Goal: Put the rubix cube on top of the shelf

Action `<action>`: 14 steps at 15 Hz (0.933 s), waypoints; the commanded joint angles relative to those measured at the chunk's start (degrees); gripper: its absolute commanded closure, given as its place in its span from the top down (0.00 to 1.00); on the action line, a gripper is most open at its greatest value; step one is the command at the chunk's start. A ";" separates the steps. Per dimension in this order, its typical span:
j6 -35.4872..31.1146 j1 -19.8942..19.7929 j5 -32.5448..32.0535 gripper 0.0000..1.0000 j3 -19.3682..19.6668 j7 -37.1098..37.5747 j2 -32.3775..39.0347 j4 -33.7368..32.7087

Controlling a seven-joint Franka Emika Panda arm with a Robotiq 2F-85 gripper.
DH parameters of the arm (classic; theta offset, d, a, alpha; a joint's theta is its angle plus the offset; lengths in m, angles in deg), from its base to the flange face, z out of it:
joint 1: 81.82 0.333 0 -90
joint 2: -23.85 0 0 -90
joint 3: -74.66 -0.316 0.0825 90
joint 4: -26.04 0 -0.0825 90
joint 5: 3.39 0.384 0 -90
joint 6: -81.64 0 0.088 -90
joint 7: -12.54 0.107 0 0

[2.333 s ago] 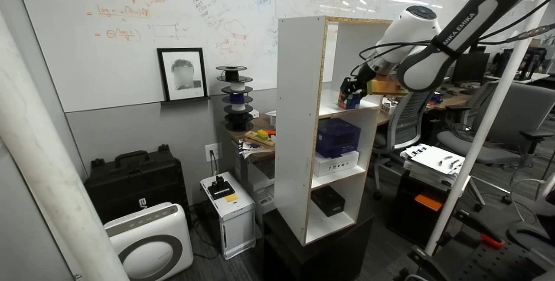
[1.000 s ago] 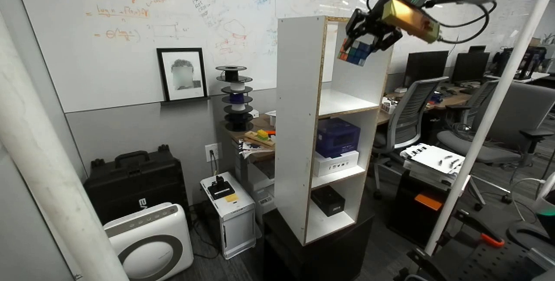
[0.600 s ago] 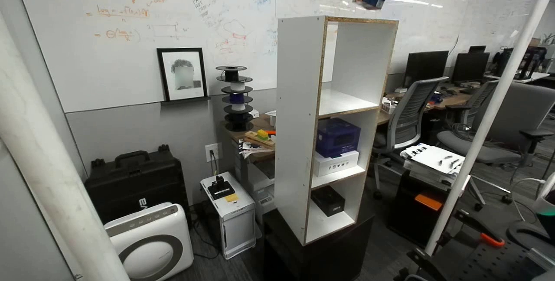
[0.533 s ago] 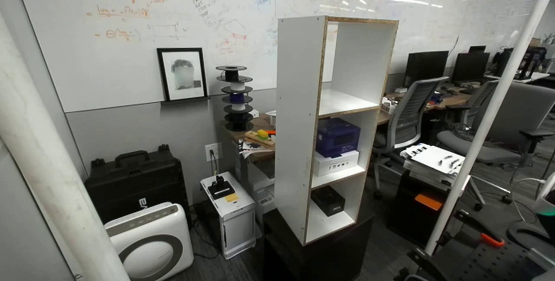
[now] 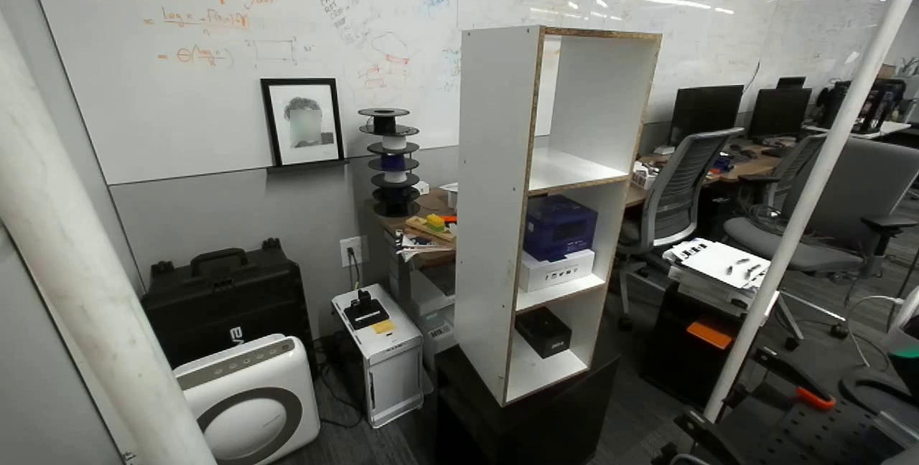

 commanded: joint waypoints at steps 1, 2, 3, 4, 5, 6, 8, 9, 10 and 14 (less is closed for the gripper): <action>0.24 0.03 -5.77 0.38 -0.45 5.13 11.75 -10.10; 0.62 0.47 -7.91 0.38 0.03 6.91 14.14 -11.81; 2.25 1.00 -10.16 0.38 0.66 8.51 16.23 -13.73; 5.19 1.97 -11.50 0.38 1.39 8.95 17.66 -15.80; 8.46 2.91 -12.29 0.38 2.12 8.94 18.85 -17.73; 12.74 3.83 -12.23 0.38 2.78 8.87 19.70 -19.94; 20.50 5.43 -11.74 0.89 3.90 8.58 20.71 -23.61; 23.66 6.10 -11.71 0.94 4.33 8.95 20.74 -25.04; 26.57 6.73 -11.93 1.00 4.60 8.79 20.38 -26.21; 34.94 7.69 -5.74 1.00 5.50 3.76 15.62 -27.75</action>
